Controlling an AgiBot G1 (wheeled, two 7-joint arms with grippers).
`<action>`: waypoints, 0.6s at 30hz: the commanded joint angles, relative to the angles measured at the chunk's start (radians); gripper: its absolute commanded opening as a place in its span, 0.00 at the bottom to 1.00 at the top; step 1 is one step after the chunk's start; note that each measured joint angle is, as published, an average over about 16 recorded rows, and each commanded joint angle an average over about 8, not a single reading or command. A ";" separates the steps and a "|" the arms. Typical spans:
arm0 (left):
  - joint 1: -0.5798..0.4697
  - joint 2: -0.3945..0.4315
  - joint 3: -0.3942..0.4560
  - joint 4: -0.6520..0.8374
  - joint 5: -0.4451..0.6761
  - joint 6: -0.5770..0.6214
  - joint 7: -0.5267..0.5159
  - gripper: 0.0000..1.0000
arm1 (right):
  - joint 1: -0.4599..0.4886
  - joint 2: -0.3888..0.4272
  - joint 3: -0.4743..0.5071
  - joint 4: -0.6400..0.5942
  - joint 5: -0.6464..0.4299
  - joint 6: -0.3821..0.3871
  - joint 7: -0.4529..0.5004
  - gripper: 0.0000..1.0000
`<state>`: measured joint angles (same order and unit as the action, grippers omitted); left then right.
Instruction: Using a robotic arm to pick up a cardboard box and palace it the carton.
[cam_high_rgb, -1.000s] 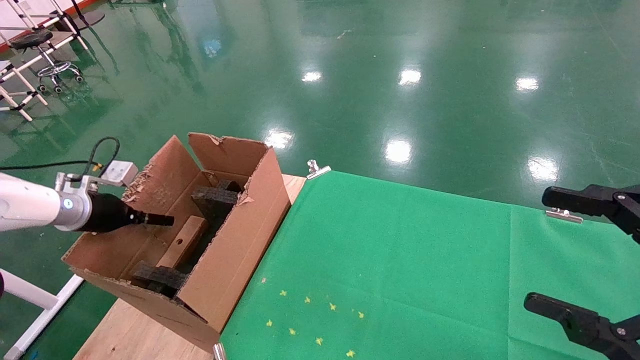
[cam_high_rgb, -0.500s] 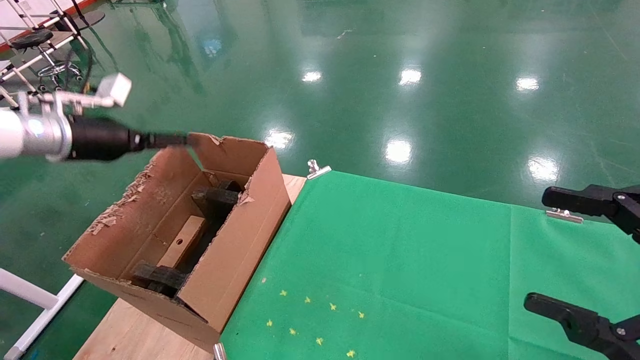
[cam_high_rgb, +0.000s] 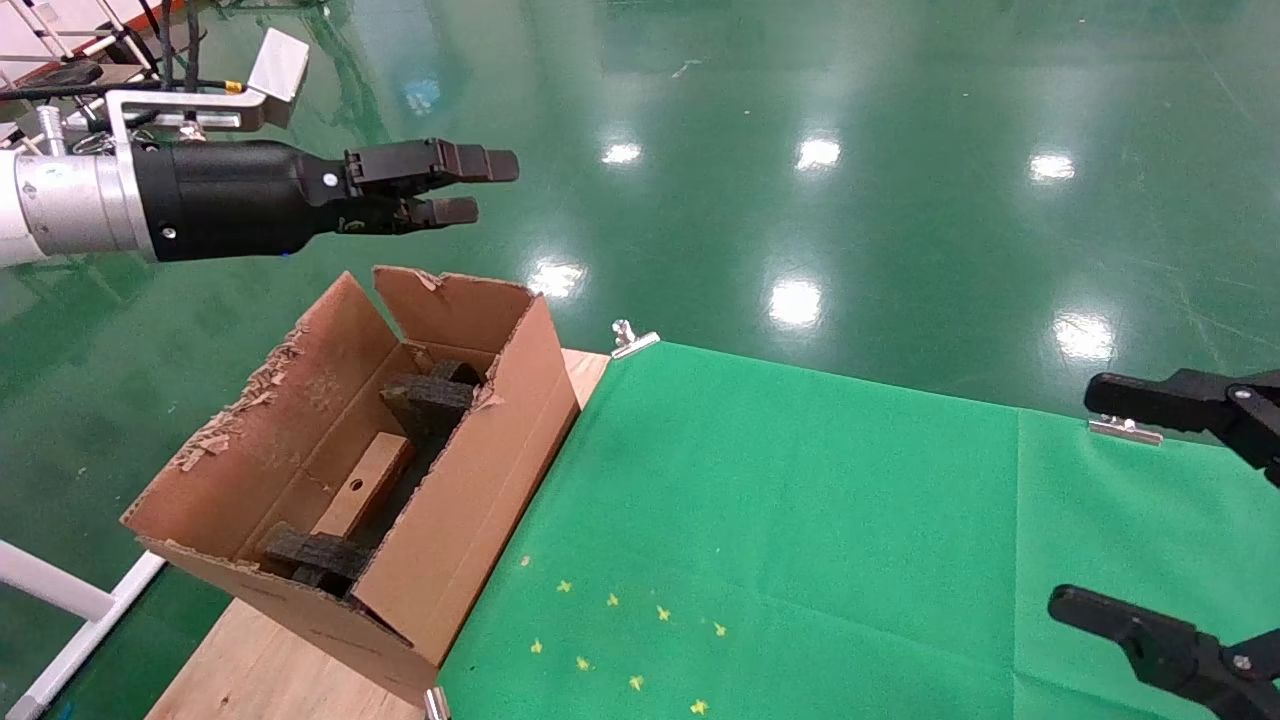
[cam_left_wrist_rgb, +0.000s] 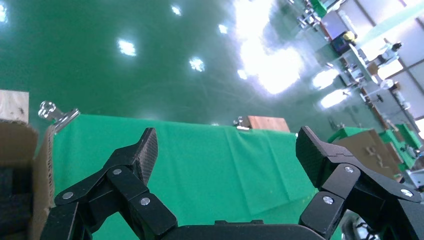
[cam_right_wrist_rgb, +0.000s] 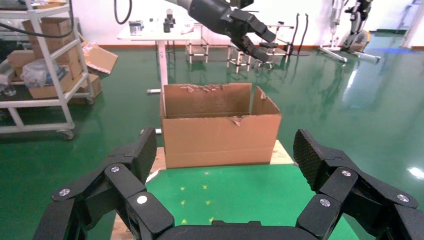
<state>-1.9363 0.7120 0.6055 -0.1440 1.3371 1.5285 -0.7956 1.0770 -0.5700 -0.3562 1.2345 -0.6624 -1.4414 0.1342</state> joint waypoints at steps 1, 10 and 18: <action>0.003 0.004 -0.009 0.004 -0.016 0.021 -0.008 1.00 | 0.000 0.000 0.000 0.000 0.000 0.000 0.000 1.00; 0.075 -0.008 -0.032 -0.090 -0.060 0.008 0.046 1.00 | 0.000 0.000 0.000 0.000 0.000 0.000 0.000 1.00; 0.189 -0.021 -0.075 -0.242 -0.139 0.002 0.127 1.00 | 0.000 0.000 0.000 0.000 0.000 0.000 0.000 1.00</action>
<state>-1.7475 0.6909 0.5310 -0.3865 1.1981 1.5308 -0.6684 1.0769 -0.5699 -0.3563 1.2345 -0.6623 -1.4413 0.1341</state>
